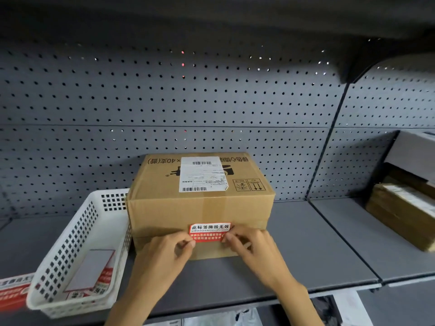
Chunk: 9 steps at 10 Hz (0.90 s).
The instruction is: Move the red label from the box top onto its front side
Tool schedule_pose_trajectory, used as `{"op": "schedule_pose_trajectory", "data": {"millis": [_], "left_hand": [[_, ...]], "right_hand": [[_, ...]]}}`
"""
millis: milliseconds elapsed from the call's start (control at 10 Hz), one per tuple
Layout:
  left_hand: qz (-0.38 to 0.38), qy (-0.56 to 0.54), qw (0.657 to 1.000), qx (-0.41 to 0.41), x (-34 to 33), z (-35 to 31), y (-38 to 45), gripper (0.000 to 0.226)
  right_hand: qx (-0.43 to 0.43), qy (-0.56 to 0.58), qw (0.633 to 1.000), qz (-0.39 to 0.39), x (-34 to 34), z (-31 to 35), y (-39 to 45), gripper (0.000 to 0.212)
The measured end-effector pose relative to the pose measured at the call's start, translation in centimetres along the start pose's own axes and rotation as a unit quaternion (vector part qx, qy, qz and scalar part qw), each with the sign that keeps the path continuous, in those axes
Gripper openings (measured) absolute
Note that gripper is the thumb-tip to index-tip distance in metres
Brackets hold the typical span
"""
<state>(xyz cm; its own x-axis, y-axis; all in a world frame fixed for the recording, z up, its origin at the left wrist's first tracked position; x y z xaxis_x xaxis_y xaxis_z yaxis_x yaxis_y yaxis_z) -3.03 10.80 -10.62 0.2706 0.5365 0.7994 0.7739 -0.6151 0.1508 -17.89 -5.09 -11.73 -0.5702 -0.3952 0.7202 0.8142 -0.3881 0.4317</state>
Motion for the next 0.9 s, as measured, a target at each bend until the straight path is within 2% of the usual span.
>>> {"op": "schedule_pose_trajectory", "data": {"millis": [100, 300, 400, 500, 600, 700, 800, 900], "left_hand": [[-0.024, 0.055, 0.998, -0.01, 0.6, -0.1, -0.6, 0.018], [0.037, 0.019, 0.998, -0.053, 0.7, -2.9, -0.6, 0.021], [-0.012, 0.035, 0.998, -0.046, 0.8, -2.2, 0.1, 0.022], [-0.035, 0.02, 0.998, -0.043, 1.3, -0.6, 0.7, 0.022], [-0.042, 0.07, 0.996, -0.039, 1.7, 0.0, 0.4, 0.022], [0.003, 0.082, 0.995, -0.054, 1.6, -0.3, 0.1, 0.025], [0.112, 0.129, 0.984, -0.054, 2.1, -0.9, -0.2, 0.027], [0.169, 0.053, 0.982, -0.072, 3.8, -2.4, 0.1, 0.03]], "right_hand": [[-0.003, -0.042, 0.999, 0.027, 0.7, 0.1, -0.3, 0.022], [0.033, -0.029, 0.998, 0.049, 0.9, 2.4, 0.8, 0.015], [0.032, -0.026, 0.998, 0.051, 1.2, 3.1, 1.4, 0.013], [0.01, -0.057, 0.998, 0.035, 2.2, 2.4, 1.6, 0.022], [0.001, -0.094, 0.995, 0.041, 2.8, 1.9, 1.3, 0.019], [0.026, -0.153, 0.984, 0.088, 2.6, 2.5, 1.5, 0.02], [0.026, -0.181, 0.974, 0.132, 2.9, 3.9, 1.9, 0.023], [0.036, -0.135, 0.986, 0.091, 4.5, 5.3, 2.7, 0.03]]}}
Point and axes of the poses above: each hand's wrist, its own y-axis towards the middle knuckle, its own x-axis out of the back of the hand, z = x × y, the point moved 1 cm from there along y, towards the middle knuckle, and after that the axes turned 14 degrees about x, right-handed, at the moved point
